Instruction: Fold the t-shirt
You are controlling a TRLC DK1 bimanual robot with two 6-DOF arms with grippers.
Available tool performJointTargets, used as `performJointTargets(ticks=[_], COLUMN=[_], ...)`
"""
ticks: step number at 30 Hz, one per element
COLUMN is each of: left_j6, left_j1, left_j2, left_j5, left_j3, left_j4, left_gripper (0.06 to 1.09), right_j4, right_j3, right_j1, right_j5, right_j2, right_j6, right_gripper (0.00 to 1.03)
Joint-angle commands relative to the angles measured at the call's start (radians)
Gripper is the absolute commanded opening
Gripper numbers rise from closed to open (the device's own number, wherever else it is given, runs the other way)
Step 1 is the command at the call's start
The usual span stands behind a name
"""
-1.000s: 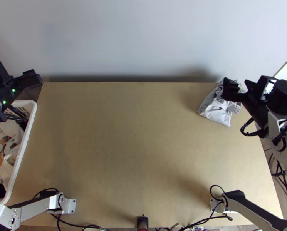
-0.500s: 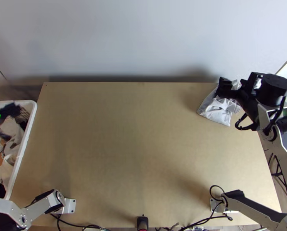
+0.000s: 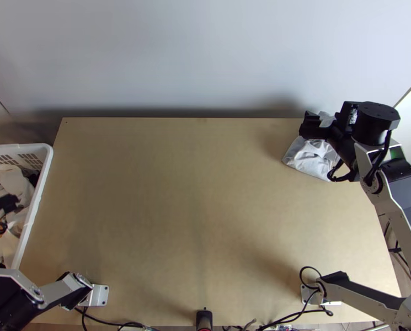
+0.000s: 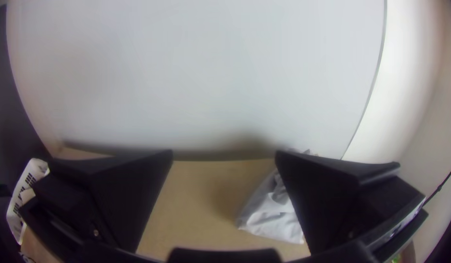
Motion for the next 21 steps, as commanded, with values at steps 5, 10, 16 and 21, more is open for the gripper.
performJointTargets(ticks=[5, 10, 16, 21], left_j6=[0.16, 0.169, 0.194, 0.225], left_j1=[0.172, 0.19, 0.21, 0.227], left_j2=[0.083, 0.175, 0.237, 0.333], left_j5=[0.006, 0.029, 0.052, 0.068], left_j3=[-0.209, -0.221, -0.269, -0.289], left_j4=[0.242, 0.3, 0.392, 0.487], left_gripper=[1.04, 1.04, 1.04, 1.04], right_j4=[-0.002, -0.005, -0.007, -0.007], right_j3=[0.025, 0.035, 0.035, 0.045], right_j1=[0.01, 0.012, 0.009, 0.007], right_j5=[0.022, 0.024, 0.033, 0.033], right_j2=[0.043, 0.049, 0.054, 0.061], right_j6=[-0.008, -0.003, -0.003, -0.002], right_gripper=[0.98, 0.98, 0.98, 0.98])
